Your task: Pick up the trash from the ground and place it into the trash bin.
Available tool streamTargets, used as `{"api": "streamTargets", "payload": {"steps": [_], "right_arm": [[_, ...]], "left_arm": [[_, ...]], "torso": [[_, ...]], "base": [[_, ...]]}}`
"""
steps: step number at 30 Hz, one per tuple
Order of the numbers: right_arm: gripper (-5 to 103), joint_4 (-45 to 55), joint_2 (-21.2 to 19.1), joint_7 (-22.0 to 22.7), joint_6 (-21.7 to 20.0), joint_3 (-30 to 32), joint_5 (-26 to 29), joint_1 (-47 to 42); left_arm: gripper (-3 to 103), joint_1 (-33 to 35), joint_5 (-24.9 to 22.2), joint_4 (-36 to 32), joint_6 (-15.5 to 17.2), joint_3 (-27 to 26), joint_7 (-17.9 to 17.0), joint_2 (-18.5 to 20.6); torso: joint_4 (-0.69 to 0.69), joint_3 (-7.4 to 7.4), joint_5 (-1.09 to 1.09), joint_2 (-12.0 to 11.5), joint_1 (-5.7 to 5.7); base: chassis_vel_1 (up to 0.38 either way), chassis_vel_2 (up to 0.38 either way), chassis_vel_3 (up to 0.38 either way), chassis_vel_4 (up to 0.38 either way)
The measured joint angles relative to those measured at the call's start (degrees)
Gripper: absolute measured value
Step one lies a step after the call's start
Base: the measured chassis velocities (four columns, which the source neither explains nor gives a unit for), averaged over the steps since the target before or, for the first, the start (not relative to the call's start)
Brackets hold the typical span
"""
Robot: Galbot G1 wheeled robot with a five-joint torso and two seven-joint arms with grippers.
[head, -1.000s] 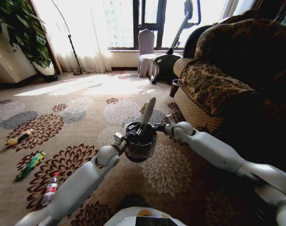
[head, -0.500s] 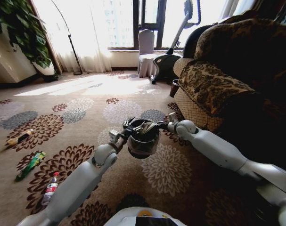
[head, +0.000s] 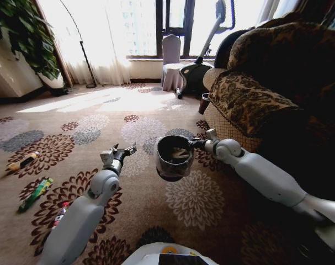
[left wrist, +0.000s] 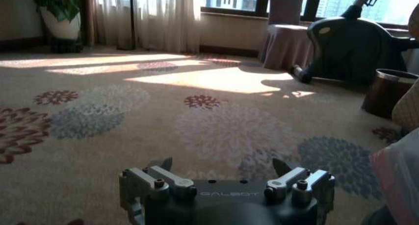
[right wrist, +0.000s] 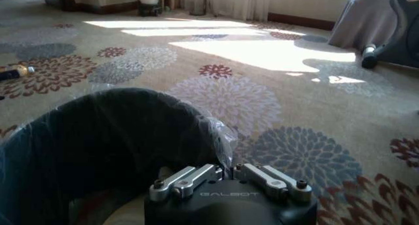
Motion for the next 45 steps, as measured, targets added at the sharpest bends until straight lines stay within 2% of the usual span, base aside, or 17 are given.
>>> {"api": "streamTargets", "payload": {"steps": [4, 6, 15, 34, 38, 40, 43, 45], "right_arm": [[3, 1.6, -0.7, 0.0, 0.0, 1.2, -1.8, -3.2], [3, 3.1, -0.7, 0.0, 0.0, 2.2, -2.3, -5.9], [3, 5.7, -1.3, 0.0, -0.1, 3.9, -3.0, -9.8], [3, 8.5, -2.5, 0.0, -0.4, 5.1, -2.7, -12.6], [3, 8.0, -2.2, 0.0, -0.5, 5.4, -1.0, -12.5], [3, 7.2, -1.9, 0.0, -0.6, 5.9, 0.2, -12.4], [3, 5.9, -1.8, 0.0, -0.7, 6.4, 0.5, -12.0], [3, 4.5, -1.8, 0.0, -0.7, 6.9, 0.5, -11.7]], "left_arm": [[100, 3.7, 2.3, 1.4, -1.1, -2.0, 1.6, -0.3], [100, 5.3, 4.0, 2.2, -1.9, -3.3, 4.0, -0.3], [100, 7.0, 6.4, 2.7, -2.5, -4.1, 6.6, -0.2], [100, 8.2, 7.2, 3.8, -2.6, -2.1, 7.6, -2.0], [100, 9.1, 6.6, 6.2, -5.1, -1.5, 7.1, -3.0], [100, 9.7, 6.6, 8.0, -6.0, -1.3, 7.8, -3.3], [100, 10.2, 6.5, 9.3, -5.6, -0.6, 8.8, -3.3], [100, 10.5, 6.3, 10.4, -4.7, 0.7, 9.1, -3.4]], "torso": [[-0.06, 0.00, 0.02, 0.0, 0.00], [-0.06, 0.00, 0.05, 0.0, 0.00], [-0.07, 0.00, 0.02, 0.0, 0.00], [-0.06, 0.00, 0.04, 0.0, 0.00], [-0.04, 0.00, 0.03, 0.0, 0.00], [0.03, 0.00, 0.00, 0.0, 0.00], [0.02, -0.01, 0.01, 0.0, 0.00], [-0.03, 0.00, 0.04, 0.0, 0.00]], "base": [[0.000, 0.000, 0.000, 0.000], [0.000, 0.000, 0.000, 0.000], [0.034, 0.035, 0.000, 0.002], [0.214, 0.214, -0.027, -0.033], [0.303, 0.327, -0.062, -0.044], [0.266, 0.241, -0.010, -0.014], [0.140, 0.133, 0.016, 0.025], [0.026, 0.035, 0.019, 0.012]]}}
